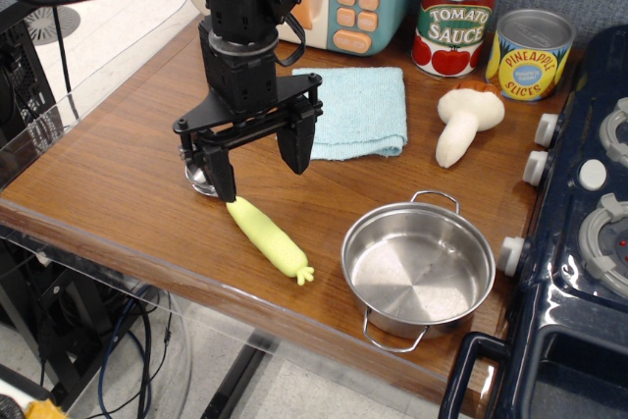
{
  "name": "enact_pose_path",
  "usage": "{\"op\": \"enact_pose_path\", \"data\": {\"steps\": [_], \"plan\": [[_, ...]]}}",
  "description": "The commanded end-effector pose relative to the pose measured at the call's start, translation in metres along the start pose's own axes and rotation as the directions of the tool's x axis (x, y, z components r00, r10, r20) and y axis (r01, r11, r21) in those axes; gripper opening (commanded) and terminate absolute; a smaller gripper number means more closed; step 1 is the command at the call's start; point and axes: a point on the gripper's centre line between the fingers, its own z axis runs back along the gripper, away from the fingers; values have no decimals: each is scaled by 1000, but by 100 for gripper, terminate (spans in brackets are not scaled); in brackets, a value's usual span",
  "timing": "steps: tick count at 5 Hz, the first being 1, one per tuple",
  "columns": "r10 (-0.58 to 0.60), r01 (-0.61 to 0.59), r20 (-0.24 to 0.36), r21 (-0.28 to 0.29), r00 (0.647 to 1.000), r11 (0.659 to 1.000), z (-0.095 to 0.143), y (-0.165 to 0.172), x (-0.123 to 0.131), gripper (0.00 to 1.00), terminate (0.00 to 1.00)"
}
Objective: Move the yellow spoon that is next to the silver pot, to in front of the microwave.
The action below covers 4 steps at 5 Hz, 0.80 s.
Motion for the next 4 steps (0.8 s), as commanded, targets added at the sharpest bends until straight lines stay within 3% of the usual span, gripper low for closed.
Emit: {"op": "enact_pose_path", "data": {"steps": [1, 2, 4], "plan": [[0, 0, 0, 0, 1000, 1000, 0, 0, 0, 100, 0], [-68, 65, 40, 60, 997, 996, -12, 2, -3, 100, 0], [-142, 135, 56, 119, 988, 984, -36, 7, -13, 100, 0]]}}
